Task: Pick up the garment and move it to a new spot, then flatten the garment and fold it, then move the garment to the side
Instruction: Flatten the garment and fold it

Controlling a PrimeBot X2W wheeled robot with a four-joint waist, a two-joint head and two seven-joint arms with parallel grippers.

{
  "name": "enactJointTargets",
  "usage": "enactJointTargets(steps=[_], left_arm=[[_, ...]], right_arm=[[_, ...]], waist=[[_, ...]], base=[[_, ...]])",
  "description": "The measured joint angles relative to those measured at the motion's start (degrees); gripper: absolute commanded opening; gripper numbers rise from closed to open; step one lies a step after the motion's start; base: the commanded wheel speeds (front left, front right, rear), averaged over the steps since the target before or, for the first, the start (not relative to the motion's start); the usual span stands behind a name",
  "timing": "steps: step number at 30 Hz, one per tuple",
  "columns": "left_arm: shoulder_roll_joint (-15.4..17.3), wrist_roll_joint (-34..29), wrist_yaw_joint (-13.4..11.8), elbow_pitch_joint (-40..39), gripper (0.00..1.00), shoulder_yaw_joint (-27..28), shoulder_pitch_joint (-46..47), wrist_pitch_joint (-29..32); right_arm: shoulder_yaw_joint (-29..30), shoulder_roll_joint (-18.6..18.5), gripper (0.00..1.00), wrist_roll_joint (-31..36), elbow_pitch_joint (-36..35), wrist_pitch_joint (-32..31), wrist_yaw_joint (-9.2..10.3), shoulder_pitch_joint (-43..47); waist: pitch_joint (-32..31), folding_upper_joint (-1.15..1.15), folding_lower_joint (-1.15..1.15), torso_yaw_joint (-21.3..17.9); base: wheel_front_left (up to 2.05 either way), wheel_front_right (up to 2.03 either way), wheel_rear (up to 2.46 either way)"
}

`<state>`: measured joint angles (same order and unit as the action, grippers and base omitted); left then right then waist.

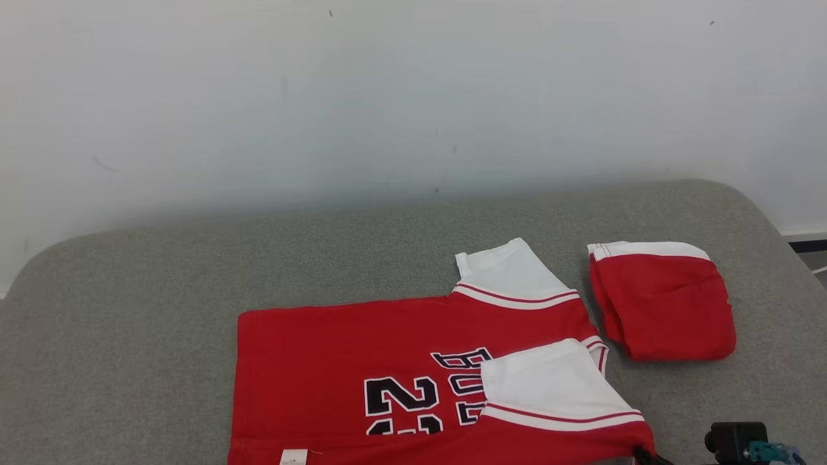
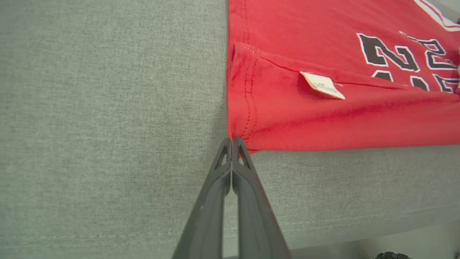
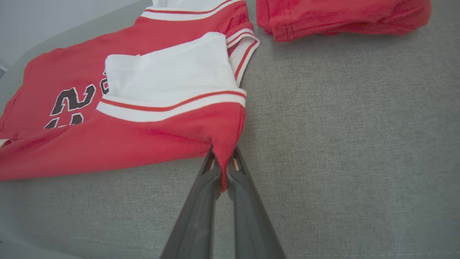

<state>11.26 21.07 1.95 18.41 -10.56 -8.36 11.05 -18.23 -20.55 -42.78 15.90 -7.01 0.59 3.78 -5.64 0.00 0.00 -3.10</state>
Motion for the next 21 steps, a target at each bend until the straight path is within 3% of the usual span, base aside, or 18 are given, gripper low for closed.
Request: enactJointTargets(steps=[4,5,6,7,13,17,21], left_arm=[[0.1,0.6,-1.0,-3.7,0.00,-0.1,-0.9,2.7],[0.3,0.6,-1.0,-4.5,0.31,-0.4,-0.8,3.5],[0.6,0.5,-1.1,-5.1,0.91,-0.8,-0.8,4.3],[0.8,0.1,-1.6,-5.7,1.00,-1.0,-0.8,4.7],[1.5,-1.4,-3.2,-8.5,1.00,-1.2,-0.7,7.7],[1.5,-1.6,-4.3,-10.7,1.00,-0.8,-0.2,7.5],[1.5,-2.9,-3.9,-13.8,1.00,-1.2,3.1,4.9]], right_arm=[[0.2,-0.7,0.00,0.0,-1.5,-1.6,1.51,1.2],[0.3,-0.7,0.39,0.0,-1.9,-2.0,1.66,1.4],[0.3,-0.7,1.00,-0.1,-2.3,-2.4,2.02,1.7],[0.2,-0.7,1.00,-0.1,-2.6,-3.1,2.16,1.9],[0.2,-1.1,1.00,0.0,-3.6,-4.4,3.53,1.8],[0.7,-1.2,1.00,1.1,-5.2,-3.8,4.04,1.5],[2.8,-0.9,1.00,1.8,-7.3,-1.0,5.00,0.8]], waist=[[0.4,0.00,0.00,-0.3],[0.5,0.00,0.00,-0.3],[0.6,0.00,0.00,-0.3],[0.7,0.00,0.00,-0.2],[1.2,0.00,0.00,-0.1],[1.1,0.00,0.01,0.0],[0.4,0.00,0.00,0.0]], base=[[0.00,0.00,0.00],[0.00,0.00,0.00],[0.00,0.00,0.00],[0.00,0.00,0.00],[0.00,0.00,0.00],[0.00,0.00,0.00],[0.00,0.00,0.00]])
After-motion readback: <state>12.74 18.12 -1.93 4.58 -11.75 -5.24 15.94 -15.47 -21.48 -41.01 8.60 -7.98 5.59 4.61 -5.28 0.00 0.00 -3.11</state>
